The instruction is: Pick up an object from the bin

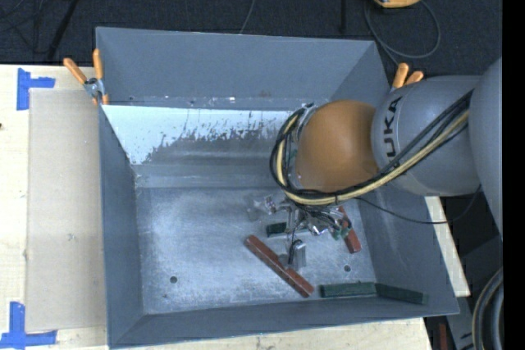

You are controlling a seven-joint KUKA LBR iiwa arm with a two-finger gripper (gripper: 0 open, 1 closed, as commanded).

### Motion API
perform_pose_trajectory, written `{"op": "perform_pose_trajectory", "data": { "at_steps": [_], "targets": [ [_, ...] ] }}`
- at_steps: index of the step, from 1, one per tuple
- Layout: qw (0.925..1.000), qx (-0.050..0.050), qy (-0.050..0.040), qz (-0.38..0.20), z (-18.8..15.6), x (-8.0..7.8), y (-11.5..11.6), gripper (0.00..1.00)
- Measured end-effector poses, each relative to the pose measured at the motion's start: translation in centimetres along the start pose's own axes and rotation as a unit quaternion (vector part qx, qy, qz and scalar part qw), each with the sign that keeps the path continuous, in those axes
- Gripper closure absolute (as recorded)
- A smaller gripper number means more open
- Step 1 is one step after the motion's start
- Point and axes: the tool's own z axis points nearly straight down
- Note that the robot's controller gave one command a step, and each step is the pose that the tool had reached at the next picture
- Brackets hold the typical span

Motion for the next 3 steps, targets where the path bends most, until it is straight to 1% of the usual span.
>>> {"op": "perform_pose_trajectory", "data": {
  "at_steps": [1,2,3],
  "targets": [
    [0.9968,0.003,-0.0034,-0.079,0.0,-2.2,-7.1,0.0],
    [0.9969,0.0,-0.0024,-0.079,0.0,-2.3,-6.7,1.0],
    [0.9969,0.002,-0.006,-0.079,-14.3,-3.1,-3.9,1.0]
  ]
}}
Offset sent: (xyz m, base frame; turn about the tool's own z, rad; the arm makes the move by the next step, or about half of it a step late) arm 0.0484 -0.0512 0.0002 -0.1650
